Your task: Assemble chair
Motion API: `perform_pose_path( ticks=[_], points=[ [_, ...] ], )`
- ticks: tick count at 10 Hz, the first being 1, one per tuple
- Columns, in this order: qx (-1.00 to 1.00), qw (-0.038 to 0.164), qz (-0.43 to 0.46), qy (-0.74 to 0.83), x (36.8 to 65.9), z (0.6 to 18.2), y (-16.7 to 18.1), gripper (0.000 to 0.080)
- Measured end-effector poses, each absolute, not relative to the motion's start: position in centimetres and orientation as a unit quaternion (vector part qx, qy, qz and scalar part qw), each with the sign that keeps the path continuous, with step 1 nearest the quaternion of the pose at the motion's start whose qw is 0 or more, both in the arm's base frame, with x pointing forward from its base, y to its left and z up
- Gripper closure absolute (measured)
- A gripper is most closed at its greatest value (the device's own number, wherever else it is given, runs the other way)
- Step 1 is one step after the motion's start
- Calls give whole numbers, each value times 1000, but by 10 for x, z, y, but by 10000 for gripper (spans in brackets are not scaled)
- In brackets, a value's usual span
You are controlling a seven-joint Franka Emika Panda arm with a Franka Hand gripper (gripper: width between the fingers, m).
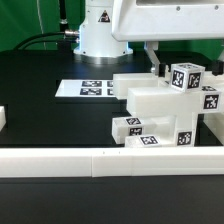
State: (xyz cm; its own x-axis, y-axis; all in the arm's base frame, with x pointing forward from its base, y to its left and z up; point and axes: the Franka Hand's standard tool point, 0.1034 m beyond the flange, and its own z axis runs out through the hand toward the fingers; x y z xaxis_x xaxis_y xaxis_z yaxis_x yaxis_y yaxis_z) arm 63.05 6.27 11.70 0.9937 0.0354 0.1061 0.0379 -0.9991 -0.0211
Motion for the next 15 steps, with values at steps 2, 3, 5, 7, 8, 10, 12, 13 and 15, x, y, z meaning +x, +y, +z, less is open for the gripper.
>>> perform_pose_path(
  ticks=[2,3,5,7,8,10,12,13,15],
  points=[
    [-998,11,-53,-35,631,117,61,414],
    [-998,11,-53,-35,631,117,61,414],
    [-998,11,-53,-34,631,117,61,515],
    [-998,12,-53,-21,631,117,61,515],
    [-998,13,-53,-8,631,117,61,515],
    [-992,20,-57,107,631,117,61,515],
    [-980,25,-56,191,632,117,62,515],
    [-967,28,-56,246,632,117,63,515],
    [-945,34,-54,321,632,117,65,515]
  ],
)
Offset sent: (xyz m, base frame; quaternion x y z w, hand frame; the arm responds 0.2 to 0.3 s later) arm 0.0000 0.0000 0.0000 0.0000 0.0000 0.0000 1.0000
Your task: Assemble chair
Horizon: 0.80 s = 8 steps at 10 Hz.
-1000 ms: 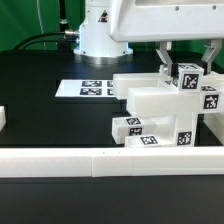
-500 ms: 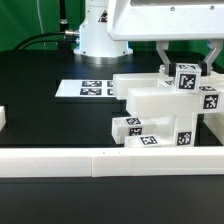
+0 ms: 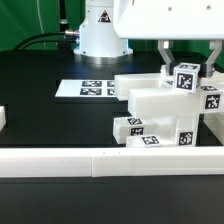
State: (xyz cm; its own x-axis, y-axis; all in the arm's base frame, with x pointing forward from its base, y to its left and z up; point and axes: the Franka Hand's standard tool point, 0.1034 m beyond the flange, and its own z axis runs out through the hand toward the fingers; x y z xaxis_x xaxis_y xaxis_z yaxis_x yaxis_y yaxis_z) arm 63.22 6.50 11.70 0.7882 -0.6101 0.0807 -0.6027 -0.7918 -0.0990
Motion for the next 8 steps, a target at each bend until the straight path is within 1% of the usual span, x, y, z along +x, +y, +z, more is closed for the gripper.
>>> perform_pose_path(
  ticks=[1,3,4,5,6,7,8],
  points=[
    [-917,43,-57,392,633,117,68,515],
    [-891,48,-53,449,633,118,73,515],
    [-890,48,-52,451,633,117,73,515],
    [-895,47,-53,441,633,117,73,403],
    [-901,46,-53,428,633,117,73,267],
    [-912,43,-47,405,632,118,72,267],
    [-925,41,-46,375,632,119,73,174]
  ],
)
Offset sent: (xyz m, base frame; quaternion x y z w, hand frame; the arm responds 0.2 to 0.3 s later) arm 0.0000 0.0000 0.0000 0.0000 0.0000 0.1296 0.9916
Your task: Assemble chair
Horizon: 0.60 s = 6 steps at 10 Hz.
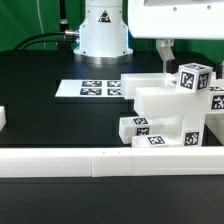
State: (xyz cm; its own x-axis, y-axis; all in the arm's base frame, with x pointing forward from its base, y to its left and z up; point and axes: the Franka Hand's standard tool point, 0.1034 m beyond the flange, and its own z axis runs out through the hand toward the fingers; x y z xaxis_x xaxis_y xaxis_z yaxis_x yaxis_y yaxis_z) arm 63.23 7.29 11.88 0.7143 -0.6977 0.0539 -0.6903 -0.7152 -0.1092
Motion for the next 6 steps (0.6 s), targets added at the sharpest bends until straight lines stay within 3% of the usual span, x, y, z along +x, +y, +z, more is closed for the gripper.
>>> perform_pose_path(
  ticks=[6],
  points=[
    [-989,21,-52,140,631,118,74,150]
  ],
)
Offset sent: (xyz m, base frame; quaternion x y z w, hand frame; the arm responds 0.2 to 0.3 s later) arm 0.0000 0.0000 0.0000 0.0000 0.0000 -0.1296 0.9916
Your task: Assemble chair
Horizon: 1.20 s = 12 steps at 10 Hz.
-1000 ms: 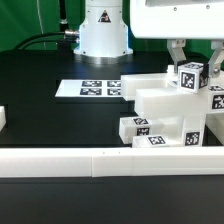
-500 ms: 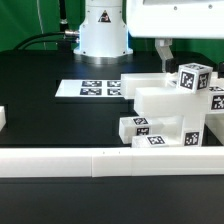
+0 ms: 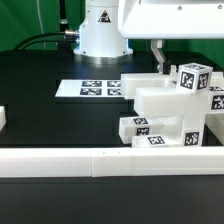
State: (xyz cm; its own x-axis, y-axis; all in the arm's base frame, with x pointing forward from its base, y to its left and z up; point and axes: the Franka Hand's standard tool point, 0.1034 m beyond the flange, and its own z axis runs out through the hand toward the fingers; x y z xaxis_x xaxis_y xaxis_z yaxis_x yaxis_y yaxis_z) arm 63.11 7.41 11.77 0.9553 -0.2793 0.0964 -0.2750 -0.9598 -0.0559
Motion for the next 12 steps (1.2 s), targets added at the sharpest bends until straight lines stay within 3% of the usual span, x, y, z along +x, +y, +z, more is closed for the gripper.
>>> perform_pose_path(
  ticks=[6,8,9,10,12],
  points=[
    [-996,5,-54,-71,631,117,65,150],
    [-996,5,-54,-66,631,117,65,376],
    [-996,6,-54,-64,631,117,65,376],
    [-997,6,-54,-54,631,117,65,516],
    [-997,7,-54,-47,631,117,65,515]
  ],
)
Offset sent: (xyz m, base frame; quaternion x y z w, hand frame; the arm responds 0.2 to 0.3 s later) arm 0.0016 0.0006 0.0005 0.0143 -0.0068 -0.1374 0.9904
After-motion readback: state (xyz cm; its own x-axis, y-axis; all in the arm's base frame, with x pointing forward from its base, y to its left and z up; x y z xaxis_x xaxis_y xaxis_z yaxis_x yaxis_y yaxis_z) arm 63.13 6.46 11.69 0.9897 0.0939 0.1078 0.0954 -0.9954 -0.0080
